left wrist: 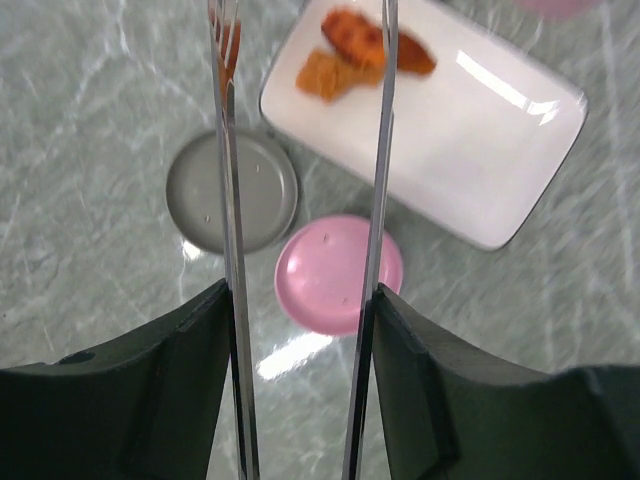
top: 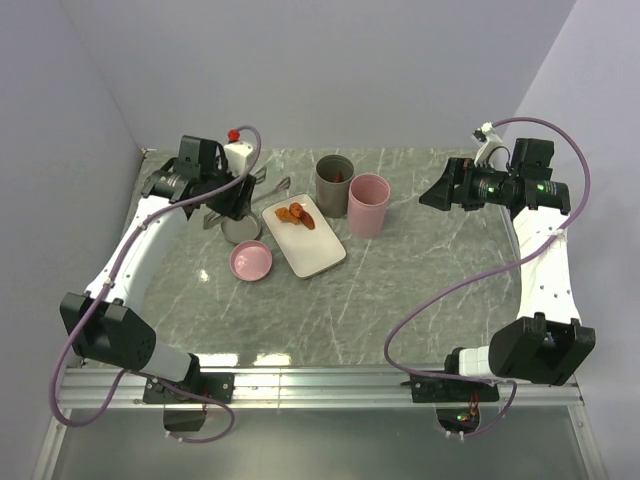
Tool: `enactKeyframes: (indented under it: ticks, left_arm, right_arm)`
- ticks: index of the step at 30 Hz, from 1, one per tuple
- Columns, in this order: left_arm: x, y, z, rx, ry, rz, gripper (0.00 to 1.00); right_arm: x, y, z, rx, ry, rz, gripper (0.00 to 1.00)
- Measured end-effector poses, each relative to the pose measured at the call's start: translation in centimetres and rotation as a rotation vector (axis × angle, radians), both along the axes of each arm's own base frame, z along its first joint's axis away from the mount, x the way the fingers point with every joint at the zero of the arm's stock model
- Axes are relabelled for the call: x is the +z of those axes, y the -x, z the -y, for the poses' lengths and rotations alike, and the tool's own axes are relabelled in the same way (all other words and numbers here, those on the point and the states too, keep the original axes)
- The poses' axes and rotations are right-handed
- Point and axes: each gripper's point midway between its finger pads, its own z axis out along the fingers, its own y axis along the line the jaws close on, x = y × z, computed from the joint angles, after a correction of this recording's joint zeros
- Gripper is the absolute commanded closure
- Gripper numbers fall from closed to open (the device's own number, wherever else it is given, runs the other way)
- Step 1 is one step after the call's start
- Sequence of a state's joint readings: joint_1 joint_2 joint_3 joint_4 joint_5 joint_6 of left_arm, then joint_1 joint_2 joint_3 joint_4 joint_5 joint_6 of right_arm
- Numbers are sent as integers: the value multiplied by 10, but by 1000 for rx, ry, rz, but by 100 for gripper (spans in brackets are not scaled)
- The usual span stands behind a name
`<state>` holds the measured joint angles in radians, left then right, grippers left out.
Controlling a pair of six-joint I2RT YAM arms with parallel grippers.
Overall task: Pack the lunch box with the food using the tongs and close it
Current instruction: Pick up the fake food from the plate.
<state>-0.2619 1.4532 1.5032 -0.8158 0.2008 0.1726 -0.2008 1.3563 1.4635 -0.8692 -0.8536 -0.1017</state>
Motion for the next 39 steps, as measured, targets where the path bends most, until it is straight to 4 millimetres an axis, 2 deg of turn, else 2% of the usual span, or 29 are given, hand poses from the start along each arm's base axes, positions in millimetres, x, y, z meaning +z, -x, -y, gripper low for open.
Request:
enactKeyframes:
  ticks: [5, 8, 13, 21, 31, 39]
  left_arm:
    - [-37, 17, -9, -87, -68, -77, 41]
    - [-50, 25, -10, -137, -99, -106, 42]
    - [-58, 24, -6, -192, -146, -108, 42]
    - [-64, 17, 17, -282, -292, -36, 45]
    - [-69, -10, 21, -331, -439, 69, 48]
    - [-85, -9, 35, -397, -497, 67, 48]
  right_arm:
    - [0, 0, 0, 0, 0, 0, 0]
    - [0, 0, 0, -1, 1, 0, 0]
    - [0, 0, 0, -1, 1, 0, 0]
    - [0, 0, 0, -2, 2, 0, 0]
    - [0, 0, 0, -2, 2, 0, 0]
    - [0, 0, 1, -2, 2, -1, 0]
